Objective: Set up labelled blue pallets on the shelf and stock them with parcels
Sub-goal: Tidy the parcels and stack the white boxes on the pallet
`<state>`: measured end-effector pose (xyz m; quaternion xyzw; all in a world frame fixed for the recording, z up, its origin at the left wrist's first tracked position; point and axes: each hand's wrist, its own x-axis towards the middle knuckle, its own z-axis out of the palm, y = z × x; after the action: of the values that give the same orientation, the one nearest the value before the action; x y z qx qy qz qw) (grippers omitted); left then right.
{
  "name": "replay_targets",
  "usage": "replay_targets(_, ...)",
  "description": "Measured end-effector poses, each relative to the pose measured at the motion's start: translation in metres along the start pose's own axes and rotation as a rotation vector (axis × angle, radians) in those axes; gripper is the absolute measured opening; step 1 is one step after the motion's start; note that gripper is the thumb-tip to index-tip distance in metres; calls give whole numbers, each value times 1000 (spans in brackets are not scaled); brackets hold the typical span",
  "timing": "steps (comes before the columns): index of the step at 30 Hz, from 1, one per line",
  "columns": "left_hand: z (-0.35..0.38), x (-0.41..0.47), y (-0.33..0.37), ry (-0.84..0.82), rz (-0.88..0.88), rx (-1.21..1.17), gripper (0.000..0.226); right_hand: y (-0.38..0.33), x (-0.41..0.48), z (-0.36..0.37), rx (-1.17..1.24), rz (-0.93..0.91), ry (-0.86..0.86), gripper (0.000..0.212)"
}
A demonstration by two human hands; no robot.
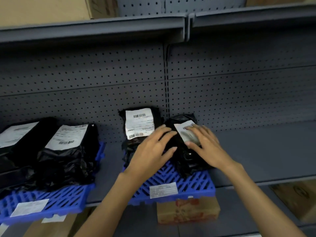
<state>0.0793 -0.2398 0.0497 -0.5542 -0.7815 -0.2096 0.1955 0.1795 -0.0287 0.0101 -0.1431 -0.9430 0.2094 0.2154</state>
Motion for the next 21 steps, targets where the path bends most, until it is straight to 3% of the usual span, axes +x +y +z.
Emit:
replay_targets(3,32,14,33,-94,-17,-40,52,33,0,-8,46,27,-13,45)
replay_targets(8,89,32,41,-271,-189,3,61,63,-7,0,245,38,-245,49)
replay_targets(13,98,34,39,-253,-252,68,60,65,-9,5,380,-12,-342,69)
replay_targets(17,95,31,35,-213,-284,158,57,67,-5,8,345,-89,-442,100)
replay_targets(19,88,33,41,-247,-207,267,57,65,-2,10,299,-114,-389,100)
replay_targets(21,76,39,45,-178,-103,343,46,62,1,14,264,-148,-304,91)
